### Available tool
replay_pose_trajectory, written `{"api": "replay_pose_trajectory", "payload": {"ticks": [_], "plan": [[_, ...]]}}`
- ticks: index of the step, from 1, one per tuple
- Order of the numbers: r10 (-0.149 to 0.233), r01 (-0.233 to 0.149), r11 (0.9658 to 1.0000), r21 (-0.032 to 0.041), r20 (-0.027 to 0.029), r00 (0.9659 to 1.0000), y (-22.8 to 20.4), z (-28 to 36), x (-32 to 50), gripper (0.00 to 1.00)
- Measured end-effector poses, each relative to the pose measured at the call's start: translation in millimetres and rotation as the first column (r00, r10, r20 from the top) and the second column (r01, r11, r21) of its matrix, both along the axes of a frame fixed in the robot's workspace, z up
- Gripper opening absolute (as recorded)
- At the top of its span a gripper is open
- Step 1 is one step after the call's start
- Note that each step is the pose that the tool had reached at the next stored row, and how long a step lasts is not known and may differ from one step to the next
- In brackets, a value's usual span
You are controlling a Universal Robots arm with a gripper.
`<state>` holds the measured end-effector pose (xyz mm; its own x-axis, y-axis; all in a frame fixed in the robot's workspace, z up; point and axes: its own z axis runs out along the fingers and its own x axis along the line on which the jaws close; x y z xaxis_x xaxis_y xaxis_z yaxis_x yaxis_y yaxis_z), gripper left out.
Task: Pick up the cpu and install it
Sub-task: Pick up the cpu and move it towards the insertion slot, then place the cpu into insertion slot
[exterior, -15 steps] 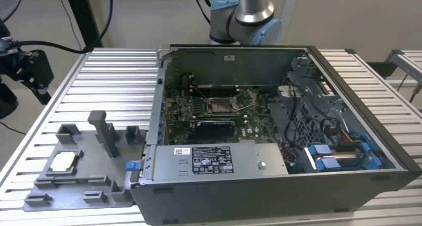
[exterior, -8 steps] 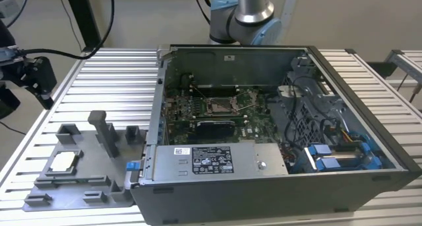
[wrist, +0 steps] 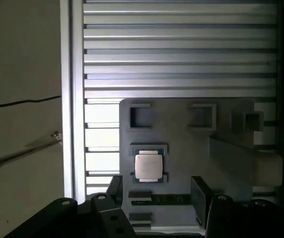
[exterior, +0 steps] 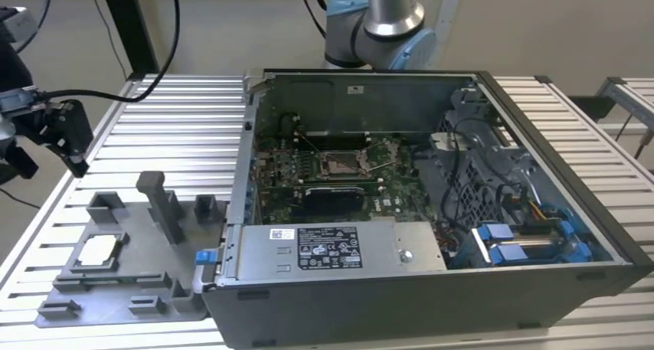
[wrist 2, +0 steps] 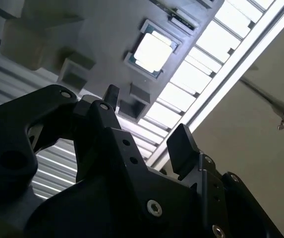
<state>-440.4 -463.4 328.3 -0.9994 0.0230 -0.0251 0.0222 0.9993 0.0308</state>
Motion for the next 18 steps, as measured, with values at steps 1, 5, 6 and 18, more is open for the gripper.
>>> {"api": "replay_pose_trajectory", "payload": {"ticks": [1,5,6,18], "plan": [[0.000,0.000,1.0000,-0.0001,-0.0001,1.0000,0.0,-1.7,0.0,1.00],[0.000,0.000,1.0000,0.0000,0.0000,1.0000,0.0,-9.1,0.0,1.00],[0.000,0.000,1.0000,0.0000,0.0000,1.0000,0.0,-10.8,0.0,1.00],[0.000,0.000,1.0000,0.0000,0.0000,1.0000,0.0,-32.7,0.1,1.00]]}}
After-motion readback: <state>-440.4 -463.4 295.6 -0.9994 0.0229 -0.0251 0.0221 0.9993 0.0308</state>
